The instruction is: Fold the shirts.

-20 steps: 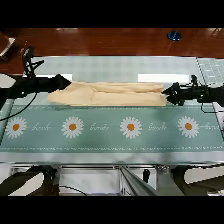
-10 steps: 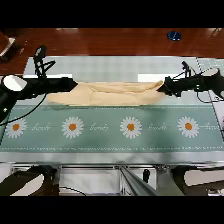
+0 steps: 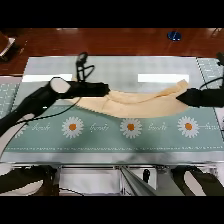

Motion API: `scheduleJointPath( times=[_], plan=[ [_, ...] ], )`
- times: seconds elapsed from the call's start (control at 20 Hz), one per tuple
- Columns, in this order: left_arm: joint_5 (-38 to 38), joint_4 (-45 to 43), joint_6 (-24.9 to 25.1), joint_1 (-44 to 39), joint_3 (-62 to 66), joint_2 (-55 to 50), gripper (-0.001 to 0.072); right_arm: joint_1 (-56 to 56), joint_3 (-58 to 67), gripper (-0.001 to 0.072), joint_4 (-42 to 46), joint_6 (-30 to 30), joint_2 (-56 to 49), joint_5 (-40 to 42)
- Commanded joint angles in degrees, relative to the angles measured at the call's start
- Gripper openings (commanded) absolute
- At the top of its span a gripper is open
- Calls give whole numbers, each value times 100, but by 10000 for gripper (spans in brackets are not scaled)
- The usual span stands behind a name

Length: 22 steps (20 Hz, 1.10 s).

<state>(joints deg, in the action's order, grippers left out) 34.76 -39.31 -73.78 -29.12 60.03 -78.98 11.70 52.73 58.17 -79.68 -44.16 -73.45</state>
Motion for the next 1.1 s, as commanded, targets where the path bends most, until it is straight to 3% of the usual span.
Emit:
scheduleJointPath(
  times=[0.0, 0.3, 0.4, 0.5, 0.65, 0.8, 0.9, 1.05],
  plan=[
    [374, 627, -149, -833, 614, -973, 18, -2, -227, 24, 59, -472, 1309, -328],
    [966, 1679, -146, -1884, 1493, -2376, 18, -2, -227, 24, -260, -463, 1556, -542],
    [1316, 1709, -133, -2098, 1843, -2686, 18, -2, -227, 24, -260, -455, 1556, -487],
    [1200, 1709, -151, -2057, 2039, -2688, 17, -2, -225, 24, -260, -494, 1556, -448],
    [1165, 1539, -151, -1294, 2142, -2236, 18, -2, -223, 24, -424, -518, 1486, -275],
    [1552, 1005, -90, -81, 1727, -1285, 18, -107, -221, 24, -1176, -92, 1034, -157],
    [1803, 979, 245, 785, 1080, -369, 18, -791, -221, 24, -1121, -37, 514, 278],
    [1825, 706, 264, 2065, -190, 1263, 18, -2308, -55, 24, -1137, -46, -616, 1576]
  ],
)
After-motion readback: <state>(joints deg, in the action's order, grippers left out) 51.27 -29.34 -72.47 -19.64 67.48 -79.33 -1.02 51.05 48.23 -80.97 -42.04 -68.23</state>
